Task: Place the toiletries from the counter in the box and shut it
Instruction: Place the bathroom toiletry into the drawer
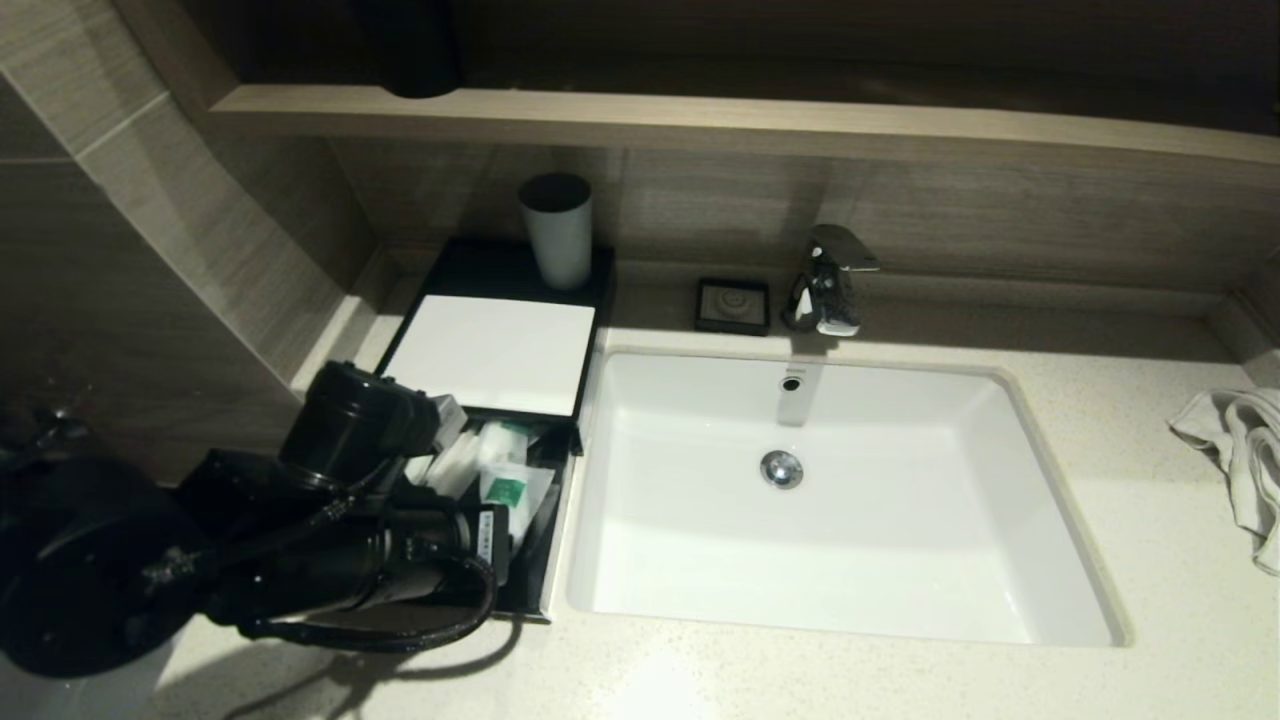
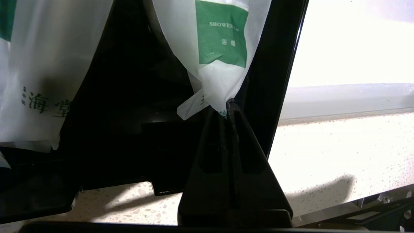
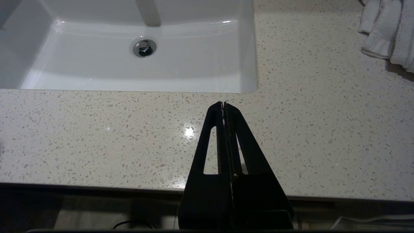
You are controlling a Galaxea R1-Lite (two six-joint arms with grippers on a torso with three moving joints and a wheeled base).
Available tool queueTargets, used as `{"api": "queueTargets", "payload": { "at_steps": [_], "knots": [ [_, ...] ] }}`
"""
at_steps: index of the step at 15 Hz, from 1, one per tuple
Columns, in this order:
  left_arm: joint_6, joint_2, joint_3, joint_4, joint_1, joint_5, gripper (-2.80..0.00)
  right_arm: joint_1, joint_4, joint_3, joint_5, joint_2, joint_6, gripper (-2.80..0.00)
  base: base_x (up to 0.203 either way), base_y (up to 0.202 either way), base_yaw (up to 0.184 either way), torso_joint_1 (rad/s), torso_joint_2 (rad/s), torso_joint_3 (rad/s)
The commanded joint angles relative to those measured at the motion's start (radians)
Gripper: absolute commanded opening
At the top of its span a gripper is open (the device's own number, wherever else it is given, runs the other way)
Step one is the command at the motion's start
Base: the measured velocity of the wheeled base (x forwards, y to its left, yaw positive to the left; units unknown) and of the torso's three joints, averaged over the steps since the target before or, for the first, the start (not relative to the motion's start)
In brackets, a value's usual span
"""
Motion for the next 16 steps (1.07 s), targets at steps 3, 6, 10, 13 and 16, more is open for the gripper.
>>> {"api": "queueTargets", "payload": {
  "at_steps": [3,6,10,13,16],
  "knots": [
    [-0.003,-0.004,0.004,-0.002,0.0,0.001,-2.8,0.0,0.0,0.0,0.0,0.002,0.0,-2.8,0.0,0.0,0.0,0.0,0.0,0.0],
    [-0.003,-0.004,0.008,-0.002,0.0,0.001,-2.8,0.0,0.0,0.0,0.0,0.002,0.0,-2.8,0.0,0.0,0.0,0.0,0.0,0.0],
    [-0.001,-0.004,0.011,-0.002,0.0,0.001,-2.8,0.0,0.0,0.0,0.0,0.002,0.0,-2.8,0.0,0.0,0.0,0.0,0.0,0.0],
    [-0.001,-0.001,0.016,-0.002,-0.002,0.001,-2.8,0.0,0.001,0.0,0.0,0.002,0.0,-2.8,0.0,0.0,0.0,0.0,0.0,0.0],
    [-0.001,-0.001,0.016,-0.002,0.0,0.001,-2.8,0.0,0.001,0.0,0.0,0.002,0.0,-2.8,0.0,0.0,0.0,0.0,0.0,0.0]
  ]
}}
